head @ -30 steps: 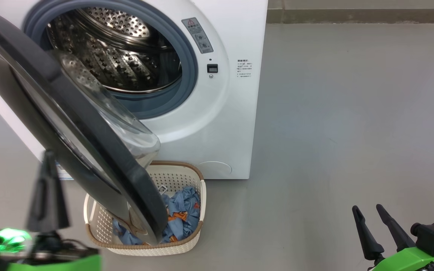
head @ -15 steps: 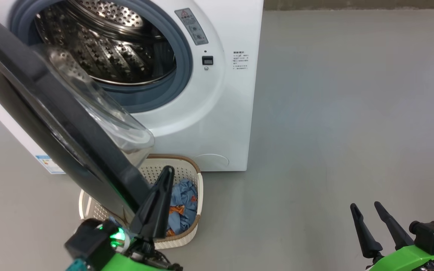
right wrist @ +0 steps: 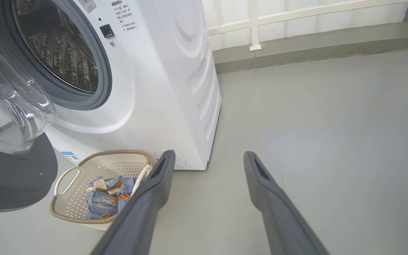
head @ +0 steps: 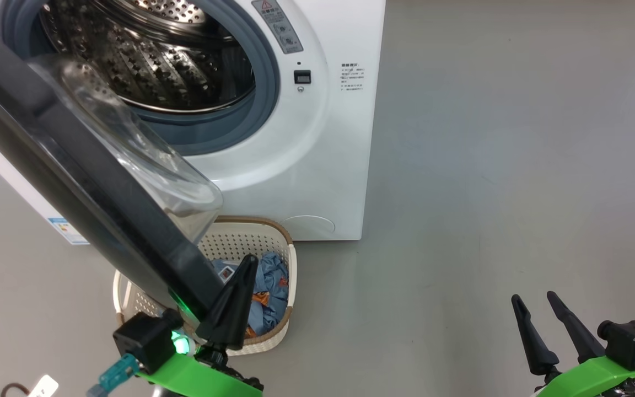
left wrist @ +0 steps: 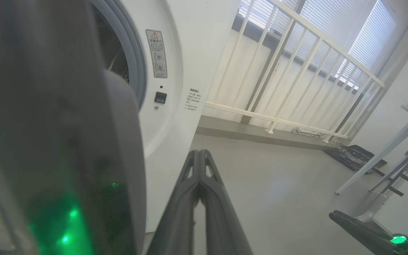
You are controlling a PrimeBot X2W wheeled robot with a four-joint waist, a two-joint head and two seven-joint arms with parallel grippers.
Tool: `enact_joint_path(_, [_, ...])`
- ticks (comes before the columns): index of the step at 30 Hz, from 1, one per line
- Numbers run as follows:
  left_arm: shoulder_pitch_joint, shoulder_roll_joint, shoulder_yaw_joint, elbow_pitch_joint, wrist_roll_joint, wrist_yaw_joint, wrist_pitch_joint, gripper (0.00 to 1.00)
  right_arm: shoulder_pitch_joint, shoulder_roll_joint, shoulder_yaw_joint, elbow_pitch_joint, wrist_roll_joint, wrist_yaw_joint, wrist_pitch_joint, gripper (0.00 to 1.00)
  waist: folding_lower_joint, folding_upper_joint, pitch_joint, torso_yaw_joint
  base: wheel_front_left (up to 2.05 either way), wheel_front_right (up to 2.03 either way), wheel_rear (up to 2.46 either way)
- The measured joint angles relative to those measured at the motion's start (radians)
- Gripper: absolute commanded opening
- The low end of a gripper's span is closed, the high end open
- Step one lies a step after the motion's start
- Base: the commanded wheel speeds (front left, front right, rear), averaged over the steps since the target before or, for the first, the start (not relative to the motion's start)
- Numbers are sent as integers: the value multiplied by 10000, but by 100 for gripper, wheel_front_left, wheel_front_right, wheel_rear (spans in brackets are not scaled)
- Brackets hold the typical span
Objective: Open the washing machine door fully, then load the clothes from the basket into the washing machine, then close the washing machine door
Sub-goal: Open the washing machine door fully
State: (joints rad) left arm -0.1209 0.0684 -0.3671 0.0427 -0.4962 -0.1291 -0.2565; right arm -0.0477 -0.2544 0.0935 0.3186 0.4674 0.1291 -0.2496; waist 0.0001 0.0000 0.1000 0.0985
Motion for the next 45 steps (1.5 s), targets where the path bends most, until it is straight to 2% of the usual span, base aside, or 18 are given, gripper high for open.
enact_joint_path(19, [94, -334, 320, 456, -36, -136, 10, 0, -139, -12, -54, -61, -15, 0, 0, 100, 0, 0, -239, 618, 0, 0, 0])
enact_joint_path(31, [771, -368, 648, 405, 96, -150, 10, 0, -135, -56, 8, -73, -15, 0, 0, 100, -1, 0, -368, 1420, 0, 0, 0])
enact_joint_path(38, [1214, -268, 976, 351, 533, -146, 8, 0, -131, -61, 159, -73, -13, 0, 0, 100, -1, 0, -449, 1949, 0, 0, 0])
enact_joint_path(45, [1551, -196, 1260, 219, 616, 54, 8, 0, -129, -63, 184, -71, -13, 0, 0, 100, 0, 0, -459, 2479, 0, 0, 0])
